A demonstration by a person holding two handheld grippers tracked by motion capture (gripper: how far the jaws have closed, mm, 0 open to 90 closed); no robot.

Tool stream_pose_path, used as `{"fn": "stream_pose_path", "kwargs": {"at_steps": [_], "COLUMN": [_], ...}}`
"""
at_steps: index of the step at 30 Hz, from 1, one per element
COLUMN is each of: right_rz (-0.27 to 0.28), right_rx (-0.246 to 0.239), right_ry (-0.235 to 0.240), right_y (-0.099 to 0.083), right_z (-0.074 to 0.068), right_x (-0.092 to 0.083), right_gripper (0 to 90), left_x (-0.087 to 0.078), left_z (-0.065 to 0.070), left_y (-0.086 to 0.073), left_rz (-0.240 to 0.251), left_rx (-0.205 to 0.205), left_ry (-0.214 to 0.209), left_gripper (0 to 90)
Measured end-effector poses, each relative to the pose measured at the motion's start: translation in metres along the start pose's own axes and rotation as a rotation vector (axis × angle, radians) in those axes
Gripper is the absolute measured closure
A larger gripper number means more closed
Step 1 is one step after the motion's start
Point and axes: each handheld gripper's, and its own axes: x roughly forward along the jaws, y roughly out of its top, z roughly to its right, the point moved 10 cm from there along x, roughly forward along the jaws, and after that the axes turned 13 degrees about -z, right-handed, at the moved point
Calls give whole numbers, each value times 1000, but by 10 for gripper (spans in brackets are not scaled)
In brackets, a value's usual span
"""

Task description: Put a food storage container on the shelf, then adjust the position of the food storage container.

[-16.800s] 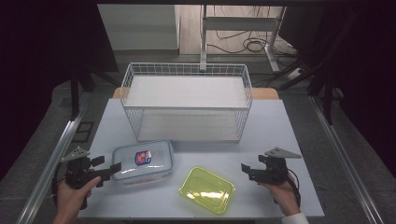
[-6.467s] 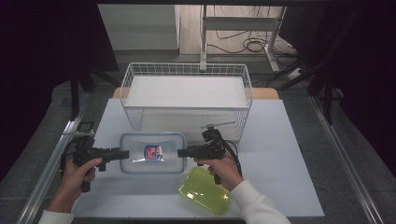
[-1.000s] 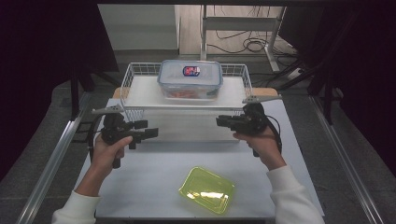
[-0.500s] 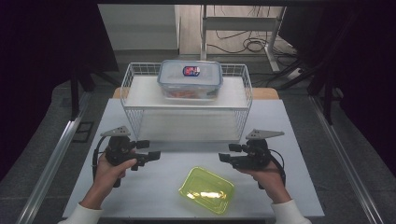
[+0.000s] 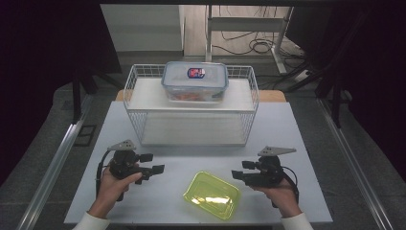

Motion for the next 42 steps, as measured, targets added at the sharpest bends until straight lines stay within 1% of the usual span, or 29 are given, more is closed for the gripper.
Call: {"fn": "stream_pose_path", "kwargs": {"at_steps": [4,5,6,7,9,13,15,16,17,18,20,23,26,28,31,32,35,38,42], "right_rz": [14,12,12,10,-8,-35,-52,-64,-75,-95,-124,-172,-226,-255,-285,-289,-300,-300,-309], "right_rx": [24,33,33,38,52,48,49,46,38,21,4,-18,-59,-79,-94,-97,-105,-98,-89], "right_ry": [-1,-10,-10,-22,-28,-46,-49,-57,-62,-59,-49,-45,-26,-23,-15,-16,-22,-20,-29], "right_y": [-10,-16,-16,-20,-28,-47,-57,-62,-68,-75,-85,-94,-100,-102,-104,-104,-102,-98,-93], "right_z": [3,4,4,5,6,5,3,1,-2,-6,-13,-19,-26,-31,-38,-40,-43,-45,-44], "right_x": [-8,-12,-12,-13,-15,-16,-15,-15,-14,-13,-10,-4,6,11,15,17,21,23,29], "right_gripper": [358,373,373,390,418,481,535,584,635,691,792,889,891,892,891,891,891,891,891], "left_x": [-3,-2,-1,0,3,6,6,5,5,5,6,8,8,7,8,8,9,10,8], "left_z": [-1,-1,-2,-2,-4,-6,-7,-7,-5,-5,-5,-8,-9,-10,-10,-11,-11,-10,-11], "left_y": [-3,-3,-3,-4,-5,-8,-8,-9,-10,-11,-12,-12,-13,-14,-14,-14,-15,-15,-14], "left_rz": [1,-3,-6,-11,-23,-36,-32,-30,-30,-31,-39,-42,-43,-44,-46,-48,-51,-55,-46], "left_rx": [-2,0,1,2,-2,-11,-20,-24,-24,-23,-19,-24,-30,-31,-34,-36,-39,-38,-41], "left_ry": [2,1,3,6,7,5,12,14,4,3,7,3,1,2,5,9,3,5,1], "left_gripper": [226,222,222,222,221,220,221,223,224,223,223,223,222,222,222,223,223,222,221]}}
